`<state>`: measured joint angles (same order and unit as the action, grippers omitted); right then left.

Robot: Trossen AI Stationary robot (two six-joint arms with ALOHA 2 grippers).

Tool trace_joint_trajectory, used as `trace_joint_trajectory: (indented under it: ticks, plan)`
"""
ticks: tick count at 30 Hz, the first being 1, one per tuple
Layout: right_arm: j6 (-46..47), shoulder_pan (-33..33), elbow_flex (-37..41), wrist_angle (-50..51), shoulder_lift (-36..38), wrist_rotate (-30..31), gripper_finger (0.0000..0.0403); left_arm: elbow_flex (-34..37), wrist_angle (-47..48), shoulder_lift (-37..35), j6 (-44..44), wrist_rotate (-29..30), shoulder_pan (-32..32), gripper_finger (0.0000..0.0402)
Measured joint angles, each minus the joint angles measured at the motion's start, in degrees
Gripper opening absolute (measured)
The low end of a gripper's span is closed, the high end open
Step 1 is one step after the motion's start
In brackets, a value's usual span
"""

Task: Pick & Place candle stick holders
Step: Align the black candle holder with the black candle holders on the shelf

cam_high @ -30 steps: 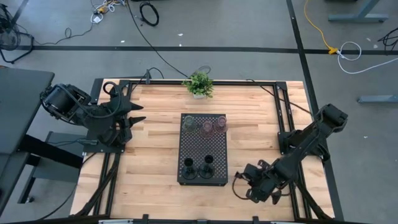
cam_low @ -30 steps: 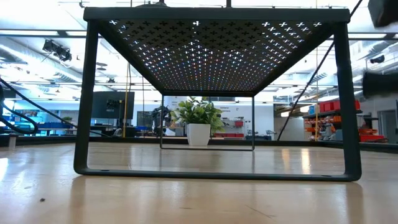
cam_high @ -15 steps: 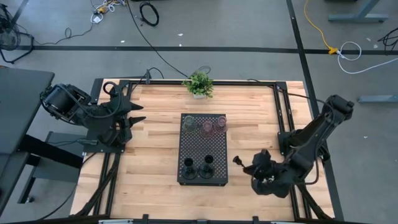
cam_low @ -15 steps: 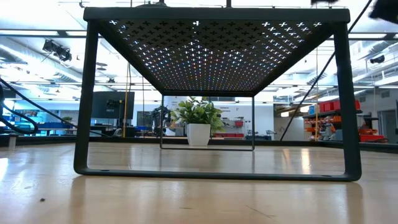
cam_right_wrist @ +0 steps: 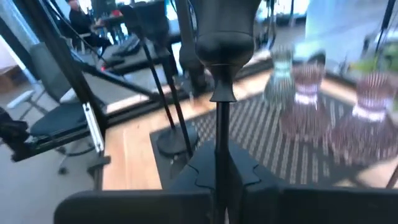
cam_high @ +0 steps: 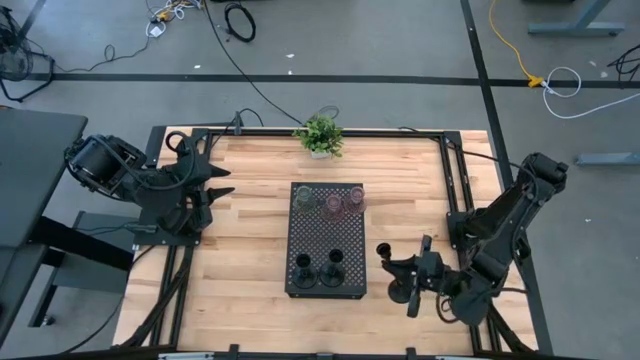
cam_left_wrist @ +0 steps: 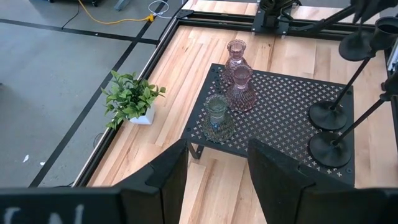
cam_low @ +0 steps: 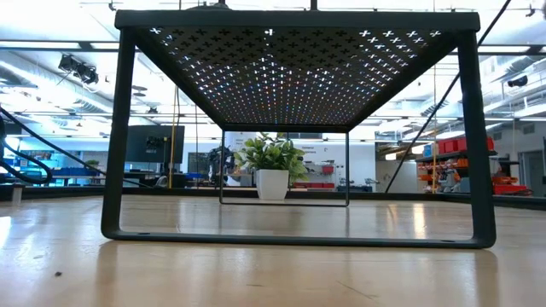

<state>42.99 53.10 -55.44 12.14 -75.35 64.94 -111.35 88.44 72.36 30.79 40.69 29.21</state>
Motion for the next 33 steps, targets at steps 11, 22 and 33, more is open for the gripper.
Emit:
trace_joint_trajectory:
  ticks: [11,22,33]
  plan:
    - [-22.24,1.82,0.0,-23.53,-6.14,13.37,0.0001,0.0,0.04,0.02,-0.02,0.03,0.0,0.017]
    - [-49.37,-1.69,0.02,-52.48,-13.84,7.13,0.0001,0.0,0.04,0.02,0.0,0.17,0.0,0.017]
    - [-60.96,-4.93,0.02,-66.07,-18.35,0.53,0.0001,0.0,0.04,0.02,0.43,0.0,0.02,0.017]
